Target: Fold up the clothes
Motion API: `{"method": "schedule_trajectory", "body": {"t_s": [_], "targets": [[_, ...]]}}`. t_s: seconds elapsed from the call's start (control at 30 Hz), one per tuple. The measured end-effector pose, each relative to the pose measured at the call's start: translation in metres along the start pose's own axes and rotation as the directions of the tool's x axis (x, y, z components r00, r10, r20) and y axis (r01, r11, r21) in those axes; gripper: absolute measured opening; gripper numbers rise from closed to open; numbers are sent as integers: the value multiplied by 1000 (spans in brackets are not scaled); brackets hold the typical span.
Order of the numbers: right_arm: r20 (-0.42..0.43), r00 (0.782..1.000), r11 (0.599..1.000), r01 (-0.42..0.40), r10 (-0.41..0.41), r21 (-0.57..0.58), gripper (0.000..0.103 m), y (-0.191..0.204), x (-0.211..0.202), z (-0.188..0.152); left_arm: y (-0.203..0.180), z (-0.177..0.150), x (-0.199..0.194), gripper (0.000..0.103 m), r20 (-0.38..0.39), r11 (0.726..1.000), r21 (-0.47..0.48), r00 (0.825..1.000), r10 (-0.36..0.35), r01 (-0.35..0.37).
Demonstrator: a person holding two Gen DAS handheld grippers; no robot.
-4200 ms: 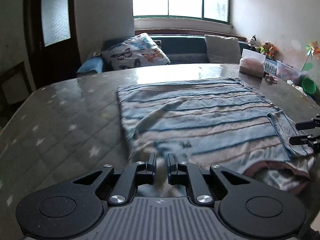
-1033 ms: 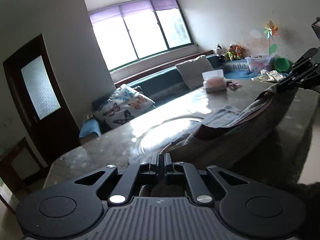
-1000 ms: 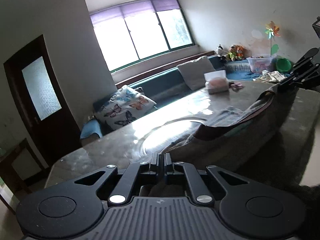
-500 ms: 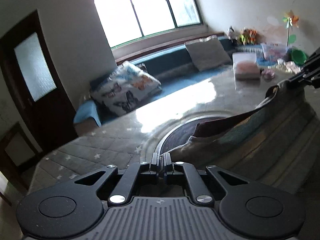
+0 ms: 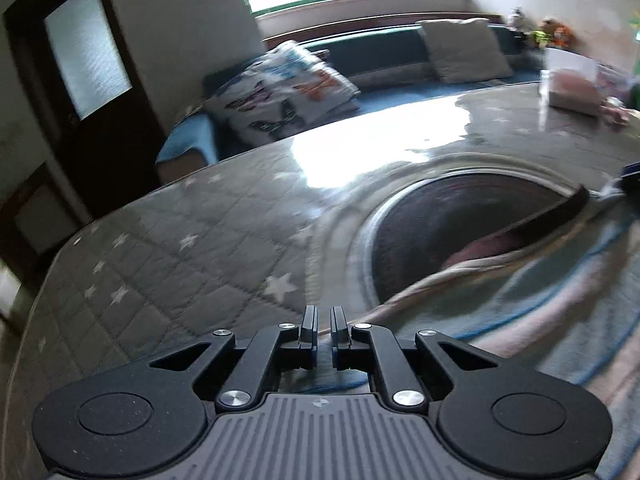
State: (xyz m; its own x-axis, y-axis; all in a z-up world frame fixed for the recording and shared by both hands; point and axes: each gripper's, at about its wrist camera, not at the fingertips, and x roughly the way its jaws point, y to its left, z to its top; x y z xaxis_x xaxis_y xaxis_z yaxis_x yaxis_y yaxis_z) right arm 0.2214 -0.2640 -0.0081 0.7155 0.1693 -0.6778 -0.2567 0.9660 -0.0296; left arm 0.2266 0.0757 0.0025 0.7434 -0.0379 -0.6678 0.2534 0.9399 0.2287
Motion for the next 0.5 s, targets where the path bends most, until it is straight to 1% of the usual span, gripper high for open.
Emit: {"method": "schedule_trajectory", "body": {"t_s": [0.03, 0.13, 0.17, 0.23, 0.3, 0.37, 0.5], "targets": [[13, 1000, 1000, 6, -7, 18, 21, -3, -2, 0, 3, 0, -2, 9, 6, 1000, -11, 1000, 5, -5], [51, 998, 999, 21, -23, 42, 22, -7, -13, 4, 5, 1, -16, 9, 36, 1000, -25, 999, 8, -7], [57, 998, 999, 11, -14, 45, 22, -7, -18, 4, 4, 1, -23, 9, 48, 1000, -27, 999, 5, -4], [69, 998, 999, -10, 7, 48, 22, -7, -26, 4, 1, 2, -33, 9, 68, 999, -30, 997, -23, 26], [53, 998, 998, -47, 45, 39, 22, -1, -27, 0, -4, 3, -42, 9, 80, 998, -32, 995, -59, 62], [37, 996, 996, -84, 83, 30, 22, 4, -29, -3, -11, 2, -44, 10, 73, 994, -24, 992, -101, 103], [-1, 995, 994, -95, 95, 48, 22, 9, -10, -5, -28, 3, -36, 11, 49, 990, 9, 989, -138, 138]]}}
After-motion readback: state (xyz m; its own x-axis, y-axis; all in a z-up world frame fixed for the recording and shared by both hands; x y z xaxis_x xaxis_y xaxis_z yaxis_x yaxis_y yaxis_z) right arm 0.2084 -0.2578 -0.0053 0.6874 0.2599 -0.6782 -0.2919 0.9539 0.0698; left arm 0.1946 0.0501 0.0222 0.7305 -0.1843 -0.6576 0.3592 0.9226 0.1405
